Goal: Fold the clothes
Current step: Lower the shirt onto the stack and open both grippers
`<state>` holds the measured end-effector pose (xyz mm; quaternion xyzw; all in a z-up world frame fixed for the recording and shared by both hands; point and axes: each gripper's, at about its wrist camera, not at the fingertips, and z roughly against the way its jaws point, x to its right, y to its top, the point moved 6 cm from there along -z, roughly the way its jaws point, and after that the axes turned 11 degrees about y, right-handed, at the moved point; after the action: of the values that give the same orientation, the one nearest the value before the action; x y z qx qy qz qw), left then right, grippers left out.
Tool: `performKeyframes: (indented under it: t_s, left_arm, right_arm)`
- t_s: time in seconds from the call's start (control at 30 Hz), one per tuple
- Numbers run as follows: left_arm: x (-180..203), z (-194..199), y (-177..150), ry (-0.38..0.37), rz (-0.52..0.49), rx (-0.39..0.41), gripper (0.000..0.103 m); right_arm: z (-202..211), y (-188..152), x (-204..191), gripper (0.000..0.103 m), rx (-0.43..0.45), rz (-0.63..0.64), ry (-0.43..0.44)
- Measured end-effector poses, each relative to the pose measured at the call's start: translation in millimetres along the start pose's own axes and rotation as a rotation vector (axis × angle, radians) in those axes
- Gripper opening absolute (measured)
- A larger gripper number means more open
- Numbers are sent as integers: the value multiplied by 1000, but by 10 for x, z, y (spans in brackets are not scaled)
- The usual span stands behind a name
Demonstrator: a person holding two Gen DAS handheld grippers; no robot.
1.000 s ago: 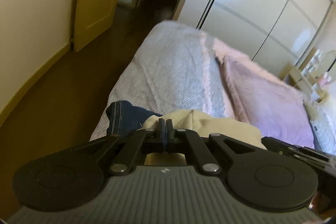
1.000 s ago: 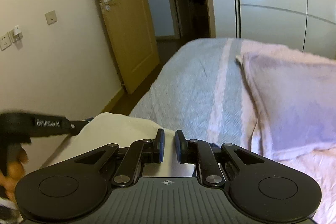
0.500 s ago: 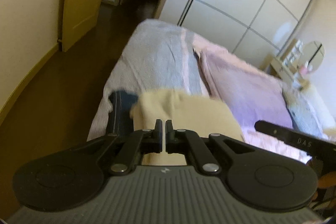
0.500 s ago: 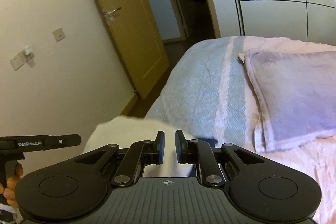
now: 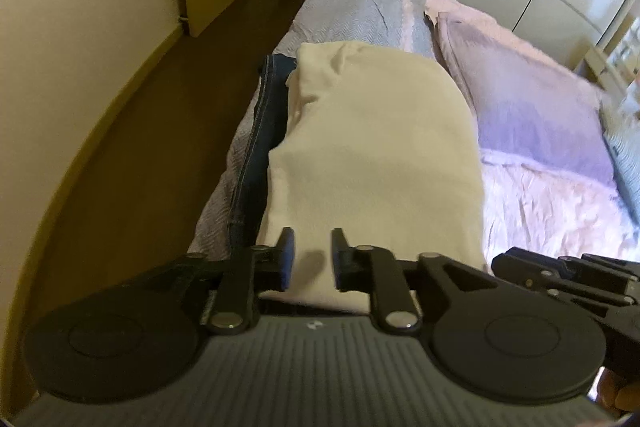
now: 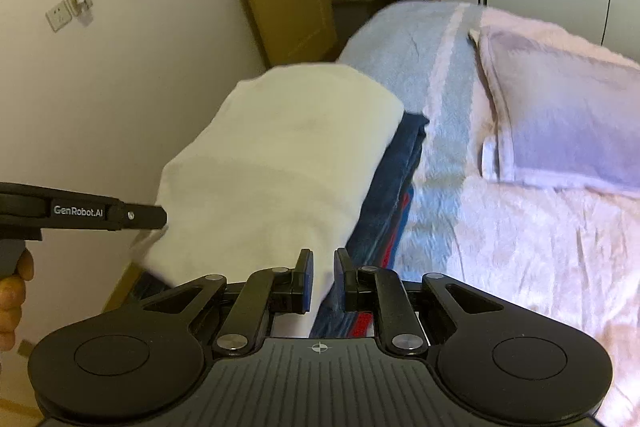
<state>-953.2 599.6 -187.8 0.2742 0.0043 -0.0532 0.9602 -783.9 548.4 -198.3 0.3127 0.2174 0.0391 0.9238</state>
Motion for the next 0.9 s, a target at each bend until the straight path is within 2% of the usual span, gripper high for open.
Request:
performKeyframes:
  t_s: [0.07,0.13,0.17,0.2,0.4,0.57,0.73,0.9]
  left_arm:
    - [34,159,-55,26,-2,10,26]
    - [60,302,-107,43,-3,17,31]
    - [68,365,-131,46,-4,18,32]
    - [77,427,-154,49,-4,20,33]
    - [117,677,-300,104,-14,27,41]
    - [136,783,-458,145,-18,28,47]
    - [172,799,-638,177,-33,7,47]
    - [236,857,-693,200,-33,29,47]
  right_arm:
    - [64,-47,-42,18,-33,-21,6]
    - [130,-129,-85,37,-50,-36,10]
    - [173,-172,-104,53,-51,-40,9]
    - [215,-213,-115,60,-50,-43,9]
    - [434,-289,-209,63,-13,-56,-2]
    - [540,-343,-272,63,-27,-9,-51]
    - [593,-438,-245,63,-41,-4,-70]
    - [655,-445,-167,63,-30,2,-101]
